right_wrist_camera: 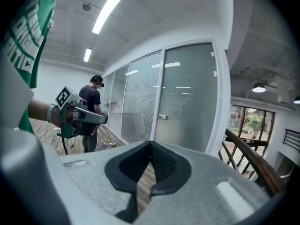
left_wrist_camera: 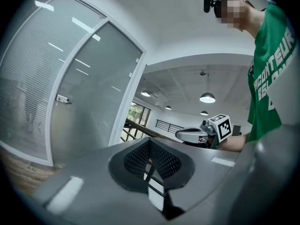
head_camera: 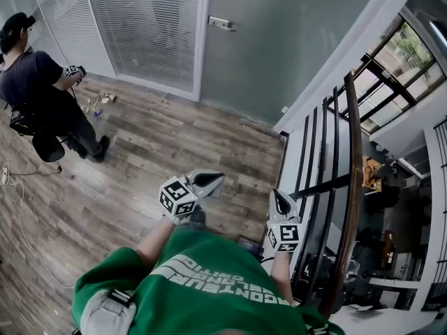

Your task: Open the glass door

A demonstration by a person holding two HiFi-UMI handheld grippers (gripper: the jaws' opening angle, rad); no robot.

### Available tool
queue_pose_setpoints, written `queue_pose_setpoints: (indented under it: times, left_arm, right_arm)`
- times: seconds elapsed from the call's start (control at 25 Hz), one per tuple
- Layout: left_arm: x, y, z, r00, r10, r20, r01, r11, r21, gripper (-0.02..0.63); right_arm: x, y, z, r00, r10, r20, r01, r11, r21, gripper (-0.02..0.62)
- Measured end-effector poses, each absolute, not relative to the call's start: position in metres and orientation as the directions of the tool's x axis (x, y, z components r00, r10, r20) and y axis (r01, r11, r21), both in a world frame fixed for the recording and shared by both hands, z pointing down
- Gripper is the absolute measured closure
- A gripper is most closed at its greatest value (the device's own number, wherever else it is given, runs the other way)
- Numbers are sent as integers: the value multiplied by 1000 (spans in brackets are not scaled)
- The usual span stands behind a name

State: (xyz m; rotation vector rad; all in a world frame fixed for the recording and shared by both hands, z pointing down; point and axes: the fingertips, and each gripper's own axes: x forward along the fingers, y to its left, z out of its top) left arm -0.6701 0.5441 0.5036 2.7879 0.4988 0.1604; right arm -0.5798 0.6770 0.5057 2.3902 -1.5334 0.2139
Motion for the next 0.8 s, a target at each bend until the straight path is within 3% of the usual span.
queue_pose_setpoints:
  times: [0.8]
  left_arm:
    - [-614, 481, 511, 926, 369, 77, 327, -889, 322, 591]
  right_arm:
    - [-519, 620, 513, 436, -848, 303, -900, -403, 168, 603]
